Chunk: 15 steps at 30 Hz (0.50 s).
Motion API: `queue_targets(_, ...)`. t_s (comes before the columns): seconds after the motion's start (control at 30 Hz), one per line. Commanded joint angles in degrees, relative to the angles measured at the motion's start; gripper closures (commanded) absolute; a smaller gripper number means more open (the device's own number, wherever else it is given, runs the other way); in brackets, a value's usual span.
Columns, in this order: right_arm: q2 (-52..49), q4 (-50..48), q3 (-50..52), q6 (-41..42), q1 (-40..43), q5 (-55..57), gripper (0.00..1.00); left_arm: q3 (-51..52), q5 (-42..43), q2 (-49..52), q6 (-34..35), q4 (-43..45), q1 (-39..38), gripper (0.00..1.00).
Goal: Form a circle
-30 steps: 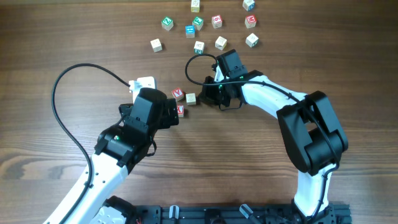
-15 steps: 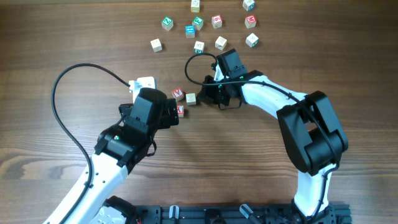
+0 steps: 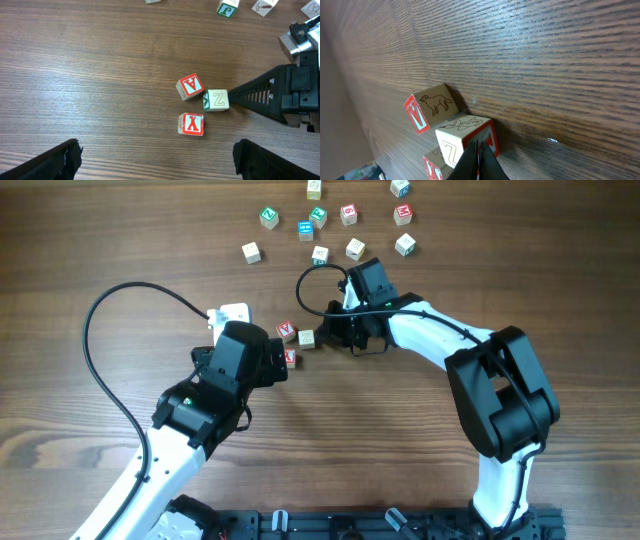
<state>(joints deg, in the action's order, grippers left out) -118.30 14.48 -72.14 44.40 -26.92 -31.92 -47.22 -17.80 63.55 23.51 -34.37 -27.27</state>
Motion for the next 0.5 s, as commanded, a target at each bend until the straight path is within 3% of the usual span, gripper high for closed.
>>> queue_targets(0.0, -1.14, -0.17, 0.42, 0.59, 0.09, -1.2, 0.96, -0.5, -1.31, 0.22, 0.98, 0.02, 0.15, 0.0)
queue_targets(0.47, -1.14, -0.48, 0.42, 0.76, 0.09, -2.34, 0.96, -0.5, -1.31, 0.22, 0.98, 0.02, 0.15, 0.0)
